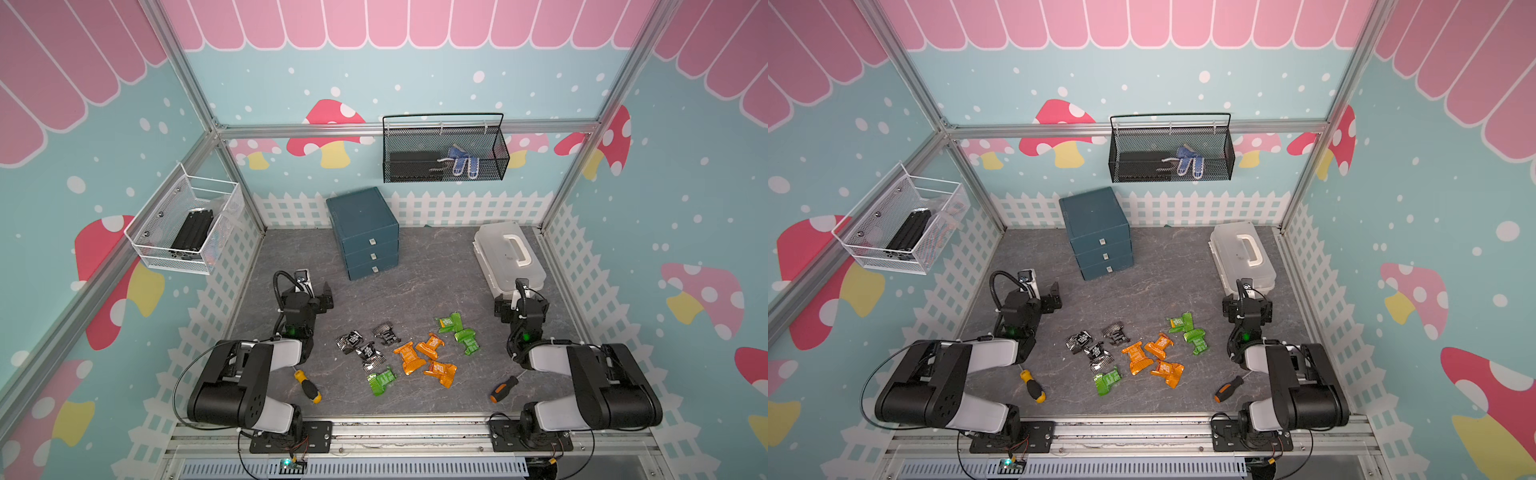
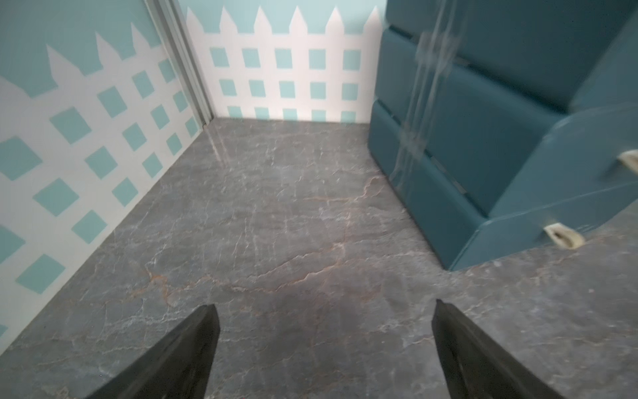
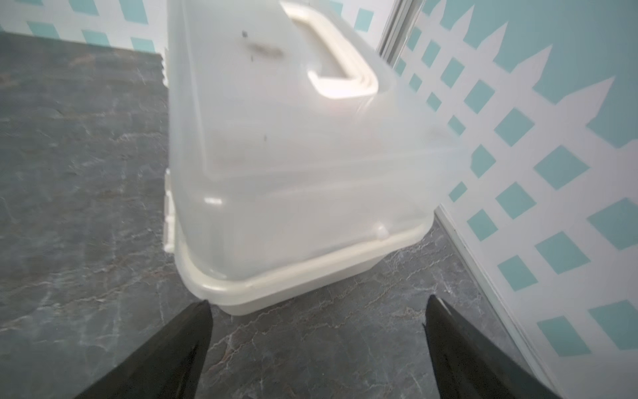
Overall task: Place the cookies into the drawer by color
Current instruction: Move the storage box to the center of the board.
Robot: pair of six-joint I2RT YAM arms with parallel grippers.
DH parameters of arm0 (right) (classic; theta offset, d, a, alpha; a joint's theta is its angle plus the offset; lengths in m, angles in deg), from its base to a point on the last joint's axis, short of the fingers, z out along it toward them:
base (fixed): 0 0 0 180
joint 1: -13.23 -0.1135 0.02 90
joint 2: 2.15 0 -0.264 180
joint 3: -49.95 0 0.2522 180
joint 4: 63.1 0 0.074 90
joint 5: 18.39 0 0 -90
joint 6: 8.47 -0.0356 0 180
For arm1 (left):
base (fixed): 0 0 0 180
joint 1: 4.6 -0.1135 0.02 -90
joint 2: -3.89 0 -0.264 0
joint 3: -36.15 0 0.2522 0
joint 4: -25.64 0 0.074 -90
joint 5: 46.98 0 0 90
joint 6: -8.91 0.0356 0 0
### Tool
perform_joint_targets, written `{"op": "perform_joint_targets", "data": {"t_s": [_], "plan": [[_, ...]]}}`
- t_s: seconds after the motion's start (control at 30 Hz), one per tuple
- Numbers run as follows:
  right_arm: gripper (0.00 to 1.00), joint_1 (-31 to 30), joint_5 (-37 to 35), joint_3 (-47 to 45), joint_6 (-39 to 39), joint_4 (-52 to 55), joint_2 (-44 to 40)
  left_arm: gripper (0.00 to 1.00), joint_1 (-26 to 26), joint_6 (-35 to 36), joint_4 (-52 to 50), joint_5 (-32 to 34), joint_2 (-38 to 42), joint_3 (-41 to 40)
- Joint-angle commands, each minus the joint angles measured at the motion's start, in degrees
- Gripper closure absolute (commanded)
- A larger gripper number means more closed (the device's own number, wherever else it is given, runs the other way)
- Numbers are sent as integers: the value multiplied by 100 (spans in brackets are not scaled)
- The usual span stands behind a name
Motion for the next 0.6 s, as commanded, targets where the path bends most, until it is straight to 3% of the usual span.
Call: {"op": "perform_joint_targets", "data": {"t_s": [0.0, 0.17, 0.23, 0.33, 0.4, 0.5, 0.57], "plan": [[1, -43, 548, 135, 146, 388, -882, 1, 229, 73, -1151, 710, 816, 416], [1, -38, 890, 354, -1417, 1021, -2079, 1, 266, -1570, -2189, 834, 1636, 821], [1, -38, 1327, 451, -1840, 1071, -2355, 1, 295, -1700, -1762, 332, 1828, 704], [1, -38, 1472, 470, -2841, 980, -2528, 0, 303, -2639, -1507, 289, 1987, 566], [1, -38, 1632, 496, -3529, 1342, -2638, 1, 297, -2780, -965, 26, 1994, 437], [1, -38, 1983, 560, -3446, 926, -2526, 1, 295, -3359, -624, -146, 1911, 432], [1, -38, 2539, 886, -3285, 1029, -2314, 1, 300, -3228, -708, -534, 1793, 747]]}}
